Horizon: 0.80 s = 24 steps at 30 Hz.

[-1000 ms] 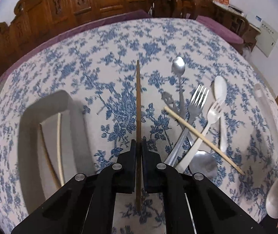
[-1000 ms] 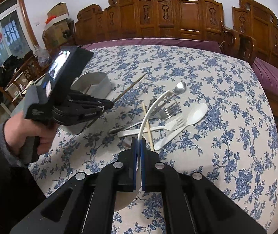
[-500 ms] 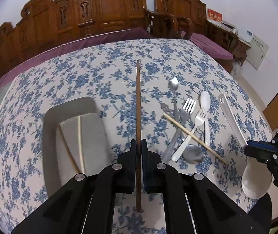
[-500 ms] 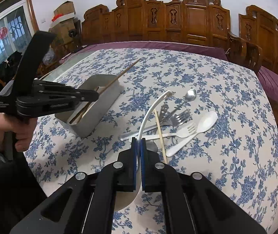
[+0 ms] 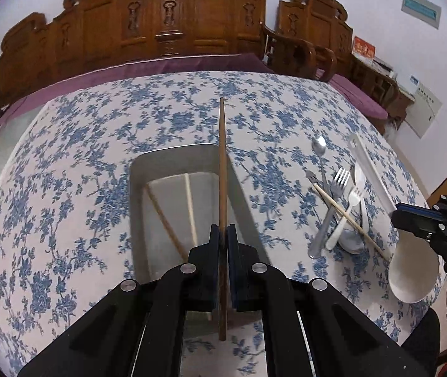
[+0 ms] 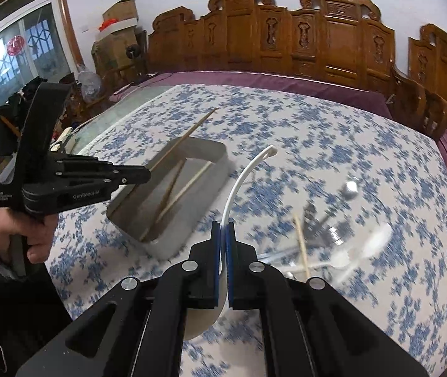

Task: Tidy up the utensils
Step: 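Carry the chopstick into the grey tray and open the left gripper while the right carries the spoon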

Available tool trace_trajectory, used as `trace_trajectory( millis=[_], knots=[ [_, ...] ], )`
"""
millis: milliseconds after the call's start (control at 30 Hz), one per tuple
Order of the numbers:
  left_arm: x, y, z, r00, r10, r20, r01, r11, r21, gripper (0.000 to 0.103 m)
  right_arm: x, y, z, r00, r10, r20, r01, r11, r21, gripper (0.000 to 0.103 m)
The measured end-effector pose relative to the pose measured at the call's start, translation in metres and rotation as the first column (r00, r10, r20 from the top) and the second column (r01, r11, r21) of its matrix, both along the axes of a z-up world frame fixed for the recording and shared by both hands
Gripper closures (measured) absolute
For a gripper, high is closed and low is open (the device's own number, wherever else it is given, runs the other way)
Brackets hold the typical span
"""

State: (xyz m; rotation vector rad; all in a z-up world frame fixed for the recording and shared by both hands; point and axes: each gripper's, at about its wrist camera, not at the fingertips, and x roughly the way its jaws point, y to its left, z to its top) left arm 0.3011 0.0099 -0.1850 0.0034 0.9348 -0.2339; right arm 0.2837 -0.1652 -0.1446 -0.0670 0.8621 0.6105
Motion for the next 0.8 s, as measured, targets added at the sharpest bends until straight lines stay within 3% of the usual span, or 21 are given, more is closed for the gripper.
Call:
trace_trajectory(
  millis=[467,800],
  knots=[
    [0.006,0.039,-0.022,1.000,0.018,-0.014,-0.019,0.995,-0.099,0.098,0.033,0.071,-0.003,0.997,0.072,0.023,-0.072,0.997,-0.008,0.098],
    [0.010,0.047,-0.035,0.999,0.029,-0.043,-0.034,0.993,-0.113,0.098,0.046,0.093,-0.014,0.997,0.080,0.014,-0.080,0.997,0.002,0.098]
  ],
)
